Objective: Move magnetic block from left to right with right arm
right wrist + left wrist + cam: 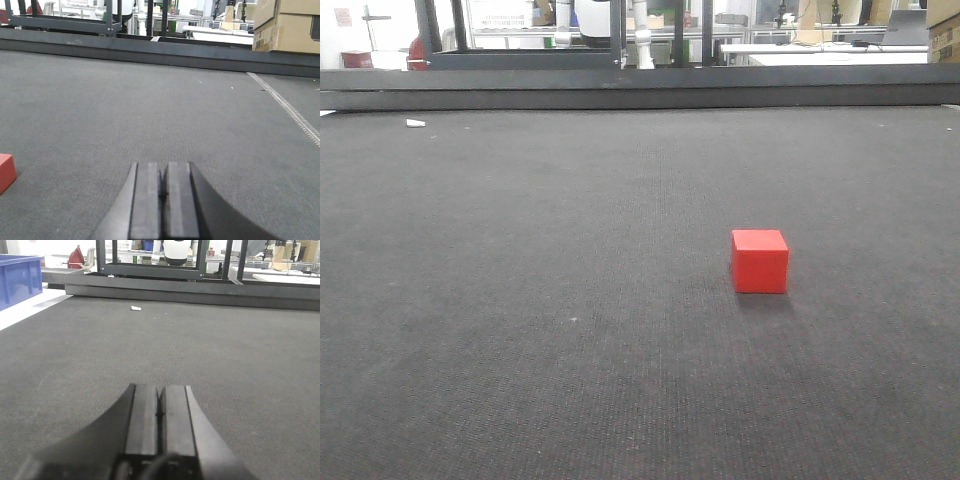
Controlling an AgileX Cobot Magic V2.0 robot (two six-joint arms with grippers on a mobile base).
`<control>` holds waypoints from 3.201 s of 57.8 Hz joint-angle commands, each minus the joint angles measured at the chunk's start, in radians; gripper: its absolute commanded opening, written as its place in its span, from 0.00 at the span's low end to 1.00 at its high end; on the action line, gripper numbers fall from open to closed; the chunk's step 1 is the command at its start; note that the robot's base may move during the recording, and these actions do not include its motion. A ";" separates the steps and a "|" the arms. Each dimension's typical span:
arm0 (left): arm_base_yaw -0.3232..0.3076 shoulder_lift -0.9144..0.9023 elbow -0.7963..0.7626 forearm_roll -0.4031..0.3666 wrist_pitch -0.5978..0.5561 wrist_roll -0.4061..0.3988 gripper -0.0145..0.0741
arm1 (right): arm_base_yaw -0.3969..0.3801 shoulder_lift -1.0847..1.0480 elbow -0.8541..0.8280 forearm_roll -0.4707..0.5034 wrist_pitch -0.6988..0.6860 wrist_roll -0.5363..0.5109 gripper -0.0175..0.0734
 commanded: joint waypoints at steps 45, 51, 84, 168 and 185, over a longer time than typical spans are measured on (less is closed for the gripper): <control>-0.006 -0.012 0.008 -0.005 -0.078 -0.006 0.02 | 0.000 -0.021 -0.001 0.000 -0.127 0.001 0.26; -0.006 -0.012 0.008 -0.005 -0.078 -0.006 0.02 | 0.000 -0.021 -0.015 0.000 -0.173 0.001 0.26; -0.006 -0.012 0.008 -0.005 -0.078 -0.006 0.02 | 0.001 0.466 -0.593 0.002 0.202 0.001 0.78; -0.006 -0.012 0.008 -0.005 -0.078 -0.006 0.02 | 0.580 1.717 -1.336 -0.213 0.761 0.727 0.87; -0.006 -0.012 0.008 -0.005 -0.078 -0.006 0.02 | 0.575 1.772 -1.336 -0.216 0.711 0.727 0.83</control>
